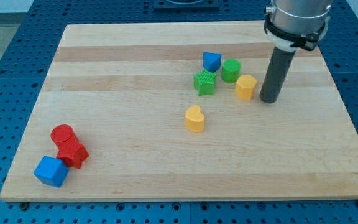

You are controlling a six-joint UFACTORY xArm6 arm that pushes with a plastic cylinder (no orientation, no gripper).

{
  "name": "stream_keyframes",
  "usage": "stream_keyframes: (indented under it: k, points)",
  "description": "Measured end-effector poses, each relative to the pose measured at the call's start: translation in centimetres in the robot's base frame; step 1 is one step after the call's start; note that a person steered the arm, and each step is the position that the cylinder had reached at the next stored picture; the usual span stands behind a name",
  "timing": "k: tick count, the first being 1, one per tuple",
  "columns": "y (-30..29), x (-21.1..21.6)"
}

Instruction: Push the yellow heart towards the center

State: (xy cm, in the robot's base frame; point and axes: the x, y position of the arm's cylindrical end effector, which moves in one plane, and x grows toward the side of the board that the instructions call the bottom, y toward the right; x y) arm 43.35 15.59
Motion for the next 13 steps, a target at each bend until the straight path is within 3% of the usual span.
stream_keyframes:
  k: [5, 7, 9, 11, 13]
  points:
    - [-2.9, -0.1]
    - [-2.4, 5.5]
    - [-9.9, 10.5]
    - [-18.9, 10.5]
    - [-21.8, 8.7]
